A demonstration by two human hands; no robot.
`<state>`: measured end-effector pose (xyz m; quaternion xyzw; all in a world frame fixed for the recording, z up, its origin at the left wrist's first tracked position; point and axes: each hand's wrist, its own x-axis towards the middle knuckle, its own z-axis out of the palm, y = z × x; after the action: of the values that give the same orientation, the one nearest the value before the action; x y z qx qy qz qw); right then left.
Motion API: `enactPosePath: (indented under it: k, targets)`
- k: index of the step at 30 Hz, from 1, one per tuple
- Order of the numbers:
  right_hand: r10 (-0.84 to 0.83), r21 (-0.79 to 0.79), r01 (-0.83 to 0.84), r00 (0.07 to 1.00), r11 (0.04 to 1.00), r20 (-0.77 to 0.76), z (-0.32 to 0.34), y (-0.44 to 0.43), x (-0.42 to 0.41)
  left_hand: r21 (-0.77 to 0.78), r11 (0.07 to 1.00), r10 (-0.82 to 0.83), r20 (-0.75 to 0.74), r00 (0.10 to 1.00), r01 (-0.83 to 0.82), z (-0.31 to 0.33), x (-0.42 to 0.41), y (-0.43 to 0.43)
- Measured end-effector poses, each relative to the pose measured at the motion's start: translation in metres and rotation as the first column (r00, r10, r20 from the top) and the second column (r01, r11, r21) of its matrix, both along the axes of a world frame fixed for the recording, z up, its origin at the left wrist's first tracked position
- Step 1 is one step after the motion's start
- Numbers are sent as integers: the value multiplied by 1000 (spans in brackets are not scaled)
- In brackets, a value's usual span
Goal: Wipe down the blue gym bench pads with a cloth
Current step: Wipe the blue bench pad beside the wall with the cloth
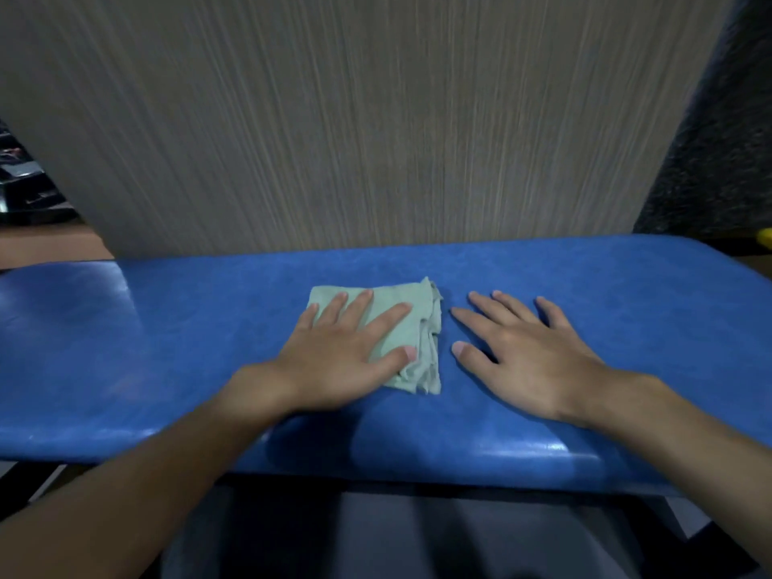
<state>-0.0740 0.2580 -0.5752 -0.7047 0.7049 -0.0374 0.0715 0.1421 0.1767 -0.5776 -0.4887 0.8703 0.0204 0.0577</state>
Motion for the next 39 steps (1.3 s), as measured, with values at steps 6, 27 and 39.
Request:
enactPosePath:
  k: [6, 27, 39]
  targets:
    - [-7, 12, 8, 1000, 1000, -26, 0, 1, 1, -14, 999, 52, -17, 999, -52, 0, -37, -113]
    - [-84, -119, 93, 994, 989, 76, 13, 2, 19, -38, 994, -101, -19, 995, 100, -2, 42, 52]
    - [-53, -38, 53, 999, 998, -4, -3, 0, 21, -2, 1000, 11, -25, 1000, -11, 1, -9, -77]
